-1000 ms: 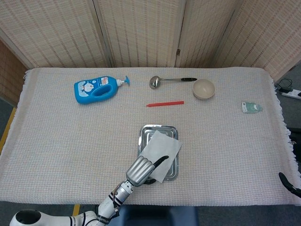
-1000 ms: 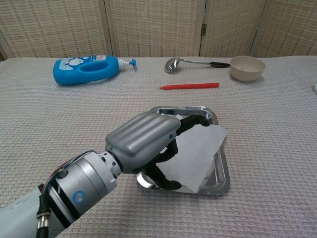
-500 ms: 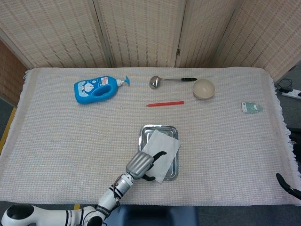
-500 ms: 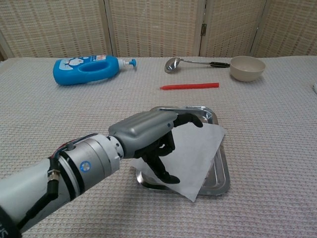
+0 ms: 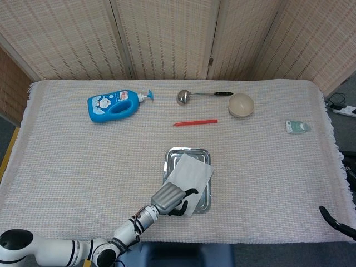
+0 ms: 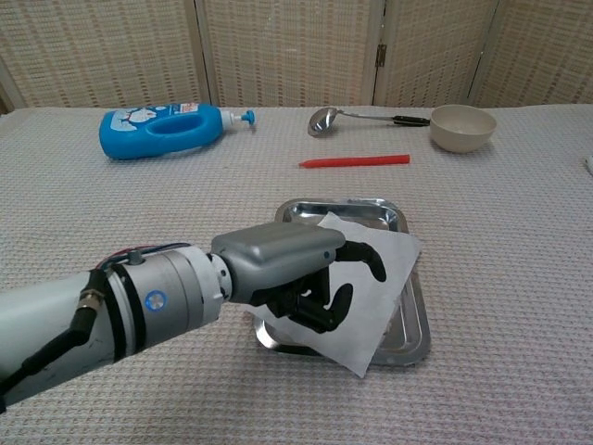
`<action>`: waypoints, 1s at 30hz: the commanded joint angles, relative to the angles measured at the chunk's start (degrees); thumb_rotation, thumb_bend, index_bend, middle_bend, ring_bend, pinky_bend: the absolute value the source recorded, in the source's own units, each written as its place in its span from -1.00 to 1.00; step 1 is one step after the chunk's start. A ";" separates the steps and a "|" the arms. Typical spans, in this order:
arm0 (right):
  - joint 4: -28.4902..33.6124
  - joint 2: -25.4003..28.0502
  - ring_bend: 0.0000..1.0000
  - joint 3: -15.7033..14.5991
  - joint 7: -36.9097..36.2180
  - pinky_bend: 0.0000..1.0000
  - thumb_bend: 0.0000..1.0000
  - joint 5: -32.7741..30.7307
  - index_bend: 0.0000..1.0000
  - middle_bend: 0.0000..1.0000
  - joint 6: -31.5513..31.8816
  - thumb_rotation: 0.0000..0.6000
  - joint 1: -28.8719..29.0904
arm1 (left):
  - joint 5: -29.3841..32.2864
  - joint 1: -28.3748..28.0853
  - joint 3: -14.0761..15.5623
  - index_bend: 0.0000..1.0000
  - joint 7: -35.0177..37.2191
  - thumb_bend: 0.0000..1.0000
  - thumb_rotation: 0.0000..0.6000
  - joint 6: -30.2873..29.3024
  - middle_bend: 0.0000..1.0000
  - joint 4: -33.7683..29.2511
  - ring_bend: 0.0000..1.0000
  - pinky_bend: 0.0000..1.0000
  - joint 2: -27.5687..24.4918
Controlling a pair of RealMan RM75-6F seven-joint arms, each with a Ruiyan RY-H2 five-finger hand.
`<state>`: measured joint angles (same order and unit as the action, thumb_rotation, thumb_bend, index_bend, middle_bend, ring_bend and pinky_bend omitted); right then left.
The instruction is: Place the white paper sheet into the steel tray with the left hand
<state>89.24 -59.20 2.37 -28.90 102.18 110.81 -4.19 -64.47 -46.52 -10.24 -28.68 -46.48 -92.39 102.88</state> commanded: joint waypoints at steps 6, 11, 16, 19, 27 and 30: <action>-0.10 0.22 -1.00 -0.20 -0.71 -1.00 -0.35 -0.45 -1.00 -1.00 -0.95 1.00 0.43 | 0.80 -3.94 -2.33 -0.52 2.77 0.63 0.23 1.53 1.00 7.05 1.00 1.00 3.56; -0.16 0.38 -1.00 -0.03 -1.39 -1.00 -0.35 -1.23 -1.00 -1.00 -1.37 1.00 0.60 | 0.83 -5.79 -2.82 -0.52 4.80 0.64 0.23 2.83 1.00 10.41 1.00 1.00 5.06; -0.03 0.33 -1.00 -0.08 -1.16 -1.00 -0.35 -1.66 -1.00 -1.00 -2.15 1.00 0.81 | 0.37 -7.75 -2.97 -0.54 7.36 0.64 0.22 4.54 1.00 15.20 1.00 1.00 7.38; -0.05 0.34 -1.00 -0.18 -0.75 -1.00 -0.35 -1.73 -1.00 -1.00 -2.55 1.00 0.88 | 0.28 -8.98 -3.05 -0.54 8.43 0.65 0.22 5.64 1.00 18.57 1.00 1.00 8.78; -0.22 0.54 -1.00 0.31 -1.72 -1.00 -0.35 -3.32 -1.00 -1.00 -3.56 1.00 1.25 | -2.04 -10.63 -3.48 -0.54 13.16 0.66 0.20 6.10 1.00 24.72 1.00 1.00 11.05; -0.25 0.52 -1.00 0.38 -1.76 -1.00 -0.35 -3.44 -1.00 -1.00 -3.88 1.00 1.41 | -2.61 -10.78 -3.03 -0.54 14.11 0.66 0.20 6.21 1.00 26.09 1.00 1.00 11.30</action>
<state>88.99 -58.68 2.74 -30.67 98.74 106.96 -2.80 -66.74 -57.14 -13.47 -14.97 -40.36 -66.81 113.95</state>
